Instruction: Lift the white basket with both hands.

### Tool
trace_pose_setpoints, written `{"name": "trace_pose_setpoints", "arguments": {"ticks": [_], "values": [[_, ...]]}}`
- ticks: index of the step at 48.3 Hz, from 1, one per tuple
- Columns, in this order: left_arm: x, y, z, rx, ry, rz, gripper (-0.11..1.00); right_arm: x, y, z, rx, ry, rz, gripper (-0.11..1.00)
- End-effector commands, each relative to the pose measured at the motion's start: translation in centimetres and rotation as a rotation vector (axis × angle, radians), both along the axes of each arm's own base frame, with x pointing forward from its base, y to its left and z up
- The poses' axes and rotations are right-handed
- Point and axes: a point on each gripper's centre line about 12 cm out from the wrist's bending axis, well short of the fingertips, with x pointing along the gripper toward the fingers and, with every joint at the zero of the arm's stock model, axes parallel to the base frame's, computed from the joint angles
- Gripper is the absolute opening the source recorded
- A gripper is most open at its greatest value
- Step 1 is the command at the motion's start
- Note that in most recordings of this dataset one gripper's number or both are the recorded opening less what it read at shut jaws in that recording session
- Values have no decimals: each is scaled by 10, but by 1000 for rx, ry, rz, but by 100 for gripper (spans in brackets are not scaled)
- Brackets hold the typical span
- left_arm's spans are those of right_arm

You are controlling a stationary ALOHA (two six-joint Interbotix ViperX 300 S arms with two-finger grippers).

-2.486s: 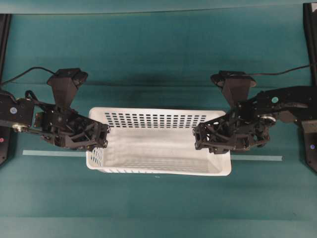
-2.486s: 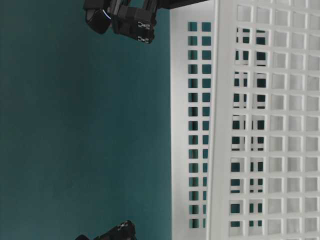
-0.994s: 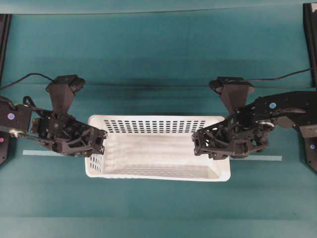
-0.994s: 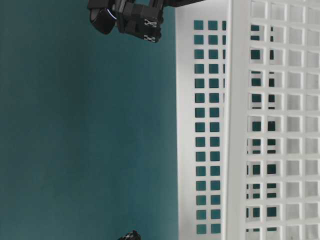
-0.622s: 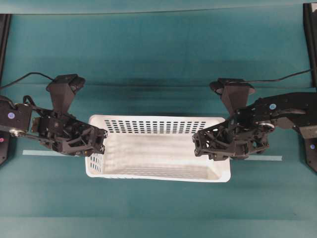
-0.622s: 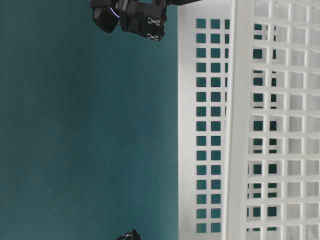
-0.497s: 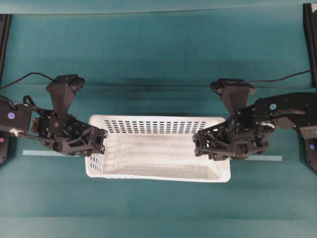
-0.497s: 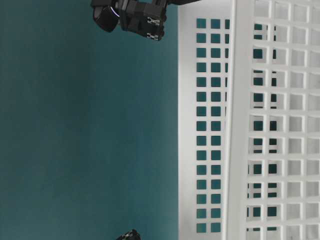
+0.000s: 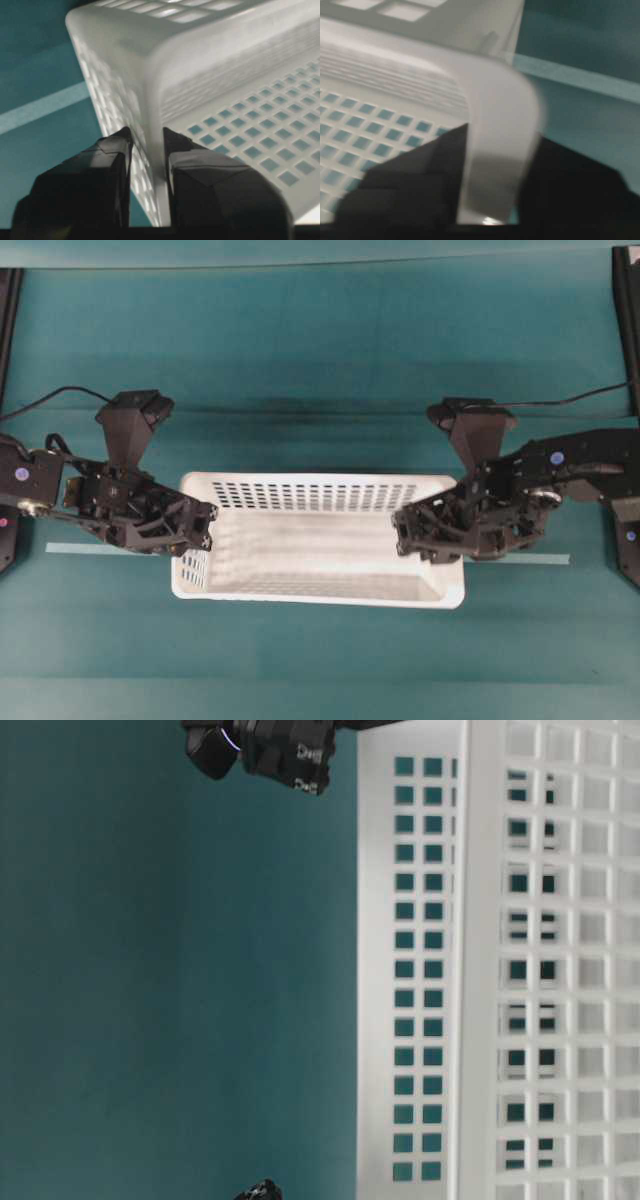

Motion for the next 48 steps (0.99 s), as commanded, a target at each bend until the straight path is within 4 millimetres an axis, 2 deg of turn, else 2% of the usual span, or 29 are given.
{"name": "trace_pose_setpoints", "arguments": {"ticks": [1, 6, 10, 15, 19, 28, 41, 48], "values": [[2, 4, 0, 19, -3, -8, 12, -2, 2, -4, -7, 8, 16, 47], [1, 4, 0, 20, -5, -9, 26, -1, 1, -4, -12, 0, 16, 75], [1, 5, 0, 20, -5, -8, 49, -1, -3, -4, -31, -4, 22, 92], [1, 4, 1, 19, -8, -8, 77, -1, -9, -4, -56, 0, 26, 97], [2, 4, 3, 19, -11, -8, 90, 0, -17, -3, -70, -2, 19, 96], [0, 4, 15, 20, -50, -10, 87, 3, -31, 11, -107, -46, 27, 96], [-12, 5, 36, 24, -102, -13, 88, -8, -32, 38, -107, -79, 36, 96], [-17, 5, 52, 22, -149, -11, 88, -10, -33, 62, -120, -161, 32, 96]]}}
